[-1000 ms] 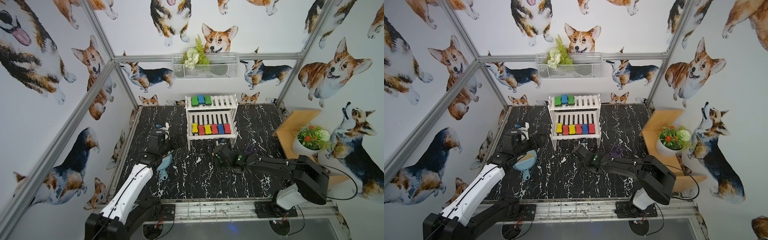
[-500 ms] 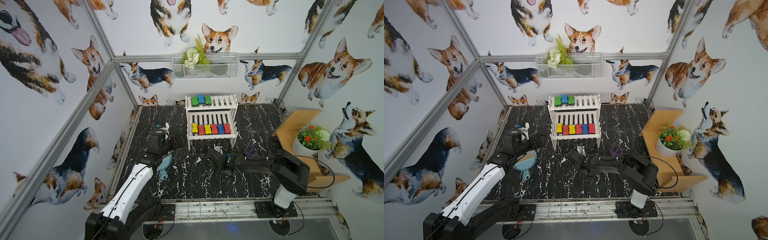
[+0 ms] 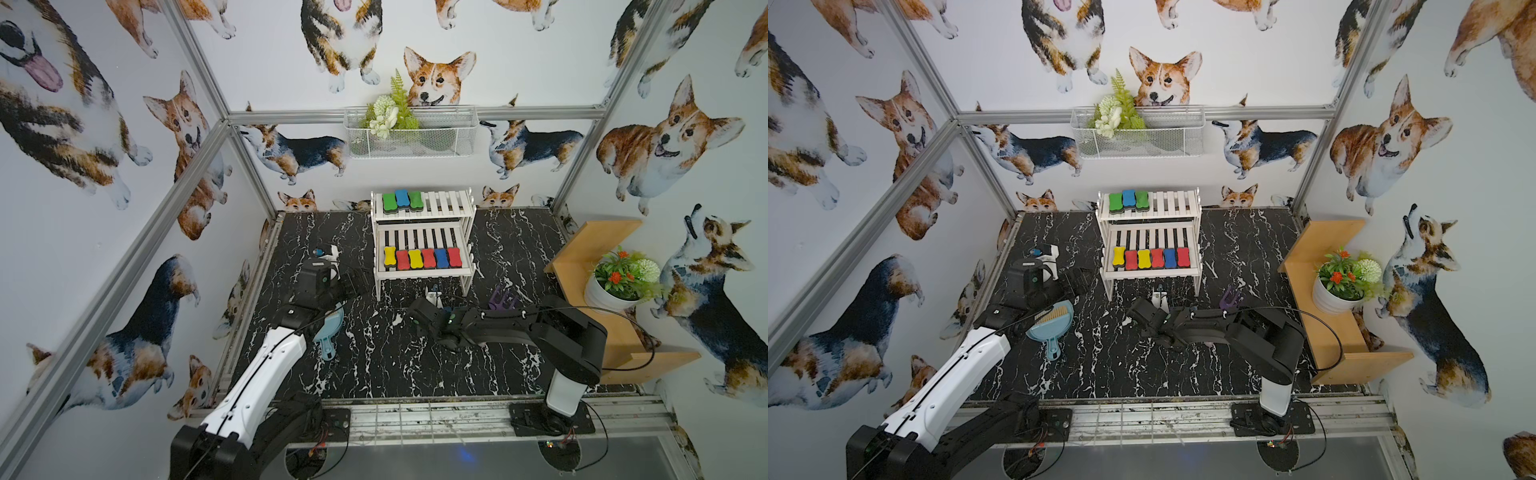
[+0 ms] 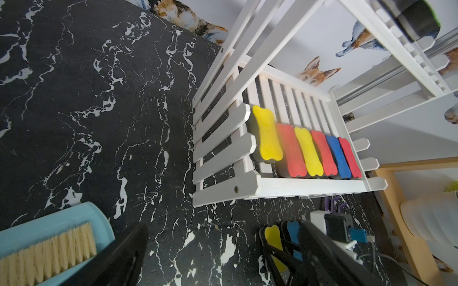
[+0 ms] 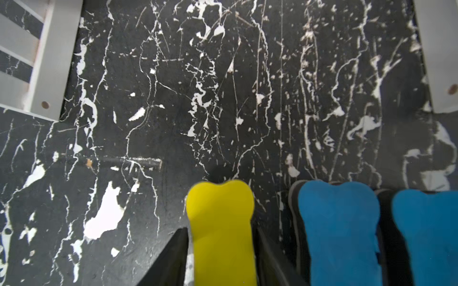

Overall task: Remove the whiteboard erasers from the shelf
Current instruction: Place the whiteboard eraser at the center of the board, then pick up the whiteboard eraser from the shelf.

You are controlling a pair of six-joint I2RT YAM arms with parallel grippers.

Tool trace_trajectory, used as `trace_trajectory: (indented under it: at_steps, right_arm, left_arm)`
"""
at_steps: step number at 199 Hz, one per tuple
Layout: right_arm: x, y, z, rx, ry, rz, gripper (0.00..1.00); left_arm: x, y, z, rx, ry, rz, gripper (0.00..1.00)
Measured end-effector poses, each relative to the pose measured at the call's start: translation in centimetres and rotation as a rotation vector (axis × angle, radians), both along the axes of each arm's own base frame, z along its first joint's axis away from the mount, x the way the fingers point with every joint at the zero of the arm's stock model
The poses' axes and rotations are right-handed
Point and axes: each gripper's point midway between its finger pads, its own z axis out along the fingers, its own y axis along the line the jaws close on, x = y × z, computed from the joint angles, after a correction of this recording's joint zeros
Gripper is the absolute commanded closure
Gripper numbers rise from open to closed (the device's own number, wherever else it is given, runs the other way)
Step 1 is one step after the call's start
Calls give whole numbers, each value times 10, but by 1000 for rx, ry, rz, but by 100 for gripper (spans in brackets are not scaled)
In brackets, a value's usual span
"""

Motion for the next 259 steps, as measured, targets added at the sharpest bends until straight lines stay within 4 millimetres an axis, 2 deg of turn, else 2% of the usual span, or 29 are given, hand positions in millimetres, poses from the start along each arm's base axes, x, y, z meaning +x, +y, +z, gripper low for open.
trace_trajectory:
  at_steps: [41,79,107,140,169,205,234,259]
  right_arm:
    - [0,0,8,16,-12,0,45]
    - [-4,2,43,70,-69,28,44]
    - [-9,-1,86,126,-130,63,42]
    - [-4,2,159,222,-225,124,41]
    - [20,-5,222,280,-296,139,41]
    - [46,-10,288,264,-387,161,41]
    - [76,-22,320,234,-429,137,40]
    - [107,-31,327,218,-423,119,40]
  left_arm:
    - [0,0,0,0,1,0,0]
    - [0,-1,-1,0,3,-3,0]
    - [0,-1,-1,0,4,-4,0]
    - [0,-2,-2,-2,8,-9,0]
    - [1,-3,-3,-3,11,-11,0]
    - [0,-4,-3,-5,11,-15,0]
    - [0,-4,-4,-6,13,-18,1]
    - [0,-4,-4,-6,13,-18,0]
